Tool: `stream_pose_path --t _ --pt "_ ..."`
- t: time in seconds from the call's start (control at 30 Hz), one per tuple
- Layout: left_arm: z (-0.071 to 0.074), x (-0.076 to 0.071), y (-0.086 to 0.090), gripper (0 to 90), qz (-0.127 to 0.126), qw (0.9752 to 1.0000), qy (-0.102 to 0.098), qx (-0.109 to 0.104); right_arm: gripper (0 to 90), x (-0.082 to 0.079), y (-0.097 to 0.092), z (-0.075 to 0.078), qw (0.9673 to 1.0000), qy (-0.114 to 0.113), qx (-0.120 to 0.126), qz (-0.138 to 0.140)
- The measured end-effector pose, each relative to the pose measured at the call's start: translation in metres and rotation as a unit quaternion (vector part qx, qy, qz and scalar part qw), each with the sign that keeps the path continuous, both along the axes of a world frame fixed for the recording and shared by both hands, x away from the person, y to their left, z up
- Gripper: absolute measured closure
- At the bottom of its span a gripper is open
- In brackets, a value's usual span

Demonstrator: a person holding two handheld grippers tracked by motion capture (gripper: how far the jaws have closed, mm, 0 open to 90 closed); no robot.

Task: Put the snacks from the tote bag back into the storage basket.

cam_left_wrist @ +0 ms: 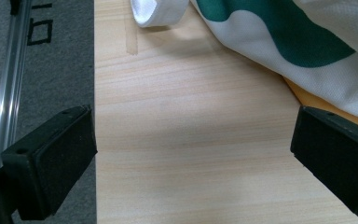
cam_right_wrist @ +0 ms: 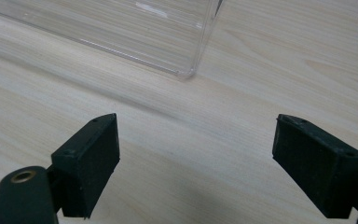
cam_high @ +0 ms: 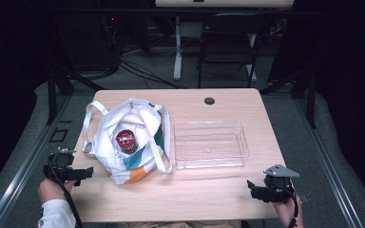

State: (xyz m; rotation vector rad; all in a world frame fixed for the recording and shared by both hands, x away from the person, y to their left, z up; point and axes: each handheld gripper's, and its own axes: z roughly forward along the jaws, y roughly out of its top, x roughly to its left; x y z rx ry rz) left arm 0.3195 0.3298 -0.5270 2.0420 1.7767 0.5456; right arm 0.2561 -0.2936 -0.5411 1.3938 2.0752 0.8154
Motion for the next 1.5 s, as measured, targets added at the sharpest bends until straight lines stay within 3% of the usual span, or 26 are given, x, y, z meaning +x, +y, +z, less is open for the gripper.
stream_pose_path --t 0.3,0.47,1.03,1.2,1.5 --pt "0.004 0.000 0.000 0.2 0.001 1.0000 -0.006 0.003 14.3 0.000 0.001 0.000 1.0000 0.001 -0.002 -0.001" --pt "0.008 0.001 0.001 0.2 0.008 0.9998 -0.014 -0.009 14.4 0.000 0.001 0.000 1.0000 0.003 -0.002 -0.001" --pt "0.039 -0.001 -0.010 0.3 0.008 0.9983 -0.052 -0.022 14.3 0.005 0.004 -0.001 1.0000 0.005 -0.005 0.006" --pt "0.053 0.003 -0.019 0.3 -0.002 0.9978 -0.065 -0.014 14.3 0.005 0.005 -0.002 0.9999 0.004 -0.005 0.009" --pt "0.070 0.012 -0.034 0.4 -0.025 0.9966 -0.076 -0.020 14.3 0.002 0.004 -0.002 0.9999 0.004 -0.008 0.006"
